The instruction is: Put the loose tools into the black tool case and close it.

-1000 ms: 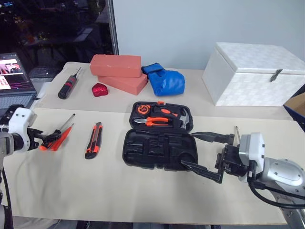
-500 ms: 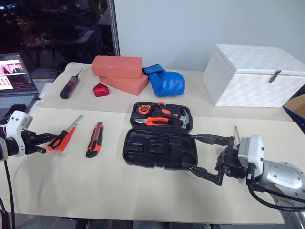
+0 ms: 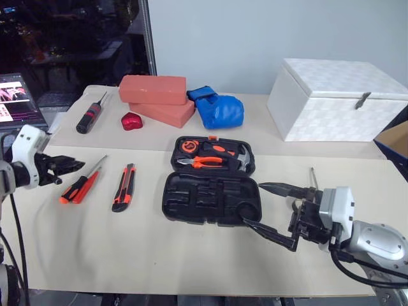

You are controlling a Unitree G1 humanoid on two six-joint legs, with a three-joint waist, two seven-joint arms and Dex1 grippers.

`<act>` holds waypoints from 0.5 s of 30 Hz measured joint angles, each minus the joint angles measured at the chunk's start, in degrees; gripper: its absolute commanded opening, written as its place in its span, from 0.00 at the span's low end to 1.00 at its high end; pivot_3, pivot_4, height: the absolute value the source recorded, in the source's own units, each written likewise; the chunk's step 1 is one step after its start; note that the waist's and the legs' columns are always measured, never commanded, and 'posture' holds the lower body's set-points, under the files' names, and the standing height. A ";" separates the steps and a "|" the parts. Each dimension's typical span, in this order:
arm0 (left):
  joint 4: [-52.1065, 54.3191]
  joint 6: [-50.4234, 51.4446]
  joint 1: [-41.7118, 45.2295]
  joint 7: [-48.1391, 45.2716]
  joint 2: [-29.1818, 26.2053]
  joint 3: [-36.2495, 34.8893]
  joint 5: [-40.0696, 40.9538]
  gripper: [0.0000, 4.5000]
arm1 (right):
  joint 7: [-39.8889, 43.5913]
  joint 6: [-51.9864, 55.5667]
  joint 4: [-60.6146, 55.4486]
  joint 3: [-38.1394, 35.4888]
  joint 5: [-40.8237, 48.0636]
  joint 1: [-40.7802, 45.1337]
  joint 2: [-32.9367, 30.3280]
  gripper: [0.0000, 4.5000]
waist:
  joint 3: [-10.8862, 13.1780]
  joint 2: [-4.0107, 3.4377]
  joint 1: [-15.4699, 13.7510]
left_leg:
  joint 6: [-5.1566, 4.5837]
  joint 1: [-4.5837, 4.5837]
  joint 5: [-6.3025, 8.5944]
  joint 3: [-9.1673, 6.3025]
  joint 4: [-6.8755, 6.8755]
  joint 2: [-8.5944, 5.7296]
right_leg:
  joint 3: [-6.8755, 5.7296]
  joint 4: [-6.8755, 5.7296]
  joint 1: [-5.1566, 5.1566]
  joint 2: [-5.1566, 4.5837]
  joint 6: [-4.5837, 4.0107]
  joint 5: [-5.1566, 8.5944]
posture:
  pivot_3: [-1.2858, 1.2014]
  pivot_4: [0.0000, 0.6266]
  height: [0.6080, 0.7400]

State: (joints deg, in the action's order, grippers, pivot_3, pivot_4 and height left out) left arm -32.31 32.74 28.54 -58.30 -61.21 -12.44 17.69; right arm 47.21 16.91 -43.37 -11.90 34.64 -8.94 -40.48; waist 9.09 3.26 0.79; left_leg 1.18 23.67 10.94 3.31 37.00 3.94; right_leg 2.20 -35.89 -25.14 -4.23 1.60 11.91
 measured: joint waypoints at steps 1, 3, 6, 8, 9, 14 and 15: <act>-0.68 0.20 -0.77 -0.66 -0.02 0.16 -0.24 0.75 | -0.03 -0.04 0.00 0.00 -0.12 -0.12 0.08 1.00 | 0.01 0.01 -0.04 | 0.00 0.01 0.00 0.00 0.00 0.00 | 0.00 0.00 -0.01 0.00 0.00 0.01 | 0.52 0.24 1.00; -1.19 0.68 -1.60 -1.87 -0.02 0.78 -0.64 0.75 | -0.09 -0.06 0.00 0.02 -0.25 -0.12 0.15 1.00 | 0.02 0.05 -0.11 | 0.00 0.04 0.00 -0.01 0.01 0.00 | 0.00 0.00 -0.01 -0.01 -0.02 0.02 | 0.52 0.24 1.00; -2.62 -0.03 -1.69 -1.41 -0.01 1.63 -2.16 0.75 | -0.41 -0.08 -0.01 0.12 -0.47 0.25 0.48 1.00 | 0.02 0.13 -0.48 | 0.01 0.03 0.00 0.00 0.02 -0.01 | -0.01 0.00 0.00 -0.05 -0.03 0.02 | 0.52 0.24 1.00; -3.82 -0.49 -1.67 -0.43 0.09 2.14 -3.19 0.75 | -0.94 -0.08 -0.01 0.12 -0.68 0.32 0.62 1.00 | 0.02 0.13 -0.62 | 0.01 0.03 0.00 0.00 0.02 -0.01 | -0.02 -0.01 0.00 -0.06 -0.04 0.02 | 0.52 0.24 1.00; -4.28 -0.69 -1.67 -0.10 0.21 2.24 -3.55 0.75 | -1.08 -0.08 -0.01 0.12 -0.70 0.32 0.63 1.00 | 0.02 0.13 -0.66 | 0.01 0.03 0.00 0.00 0.02 -0.01 | -0.02 -0.01 0.00 -0.06 -0.04 0.02 | 0.52 0.24 1.00; -7.04 -2.98 -1.41 0.64 1.99 2.64 -4.78 0.45 | -1.36 -0.08 -0.16 0.12 -0.73 0.27 0.62 1.00 | 0.01 0.14 -0.89 | 0.01 0.03 0.00 0.00 0.02 0.00 | -0.03 -0.01 0.00 -0.06 -0.05 0.02 | 0.52 0.24 1.00; -7.61 -3.56 -1.40 0.72 2.15 2.72 -4.95 0.36 | -1.44 -0.07 -0.34 0.12 -0.73 0.22 0.62 1.00 | 0.01 0.14 -0.91 | 0.01 0.03 0.00 0.00 0.02 0.01 | -0.04 -0.02 -0.01 -0.04 -0.05 0.03 | 0.52 0.24 1.00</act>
State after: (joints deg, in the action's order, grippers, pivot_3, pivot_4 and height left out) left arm -39.93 29.19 27.14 -57.58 -59.05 -9.72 12.74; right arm 45.77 16.84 -43.72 -11.78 33.91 -8.72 -39.86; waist 9.10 3.40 -0.13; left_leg 1.19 23.71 10.94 3.31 37.02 3.94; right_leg 2.16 -35.90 -25.15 -4.27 1.55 11.93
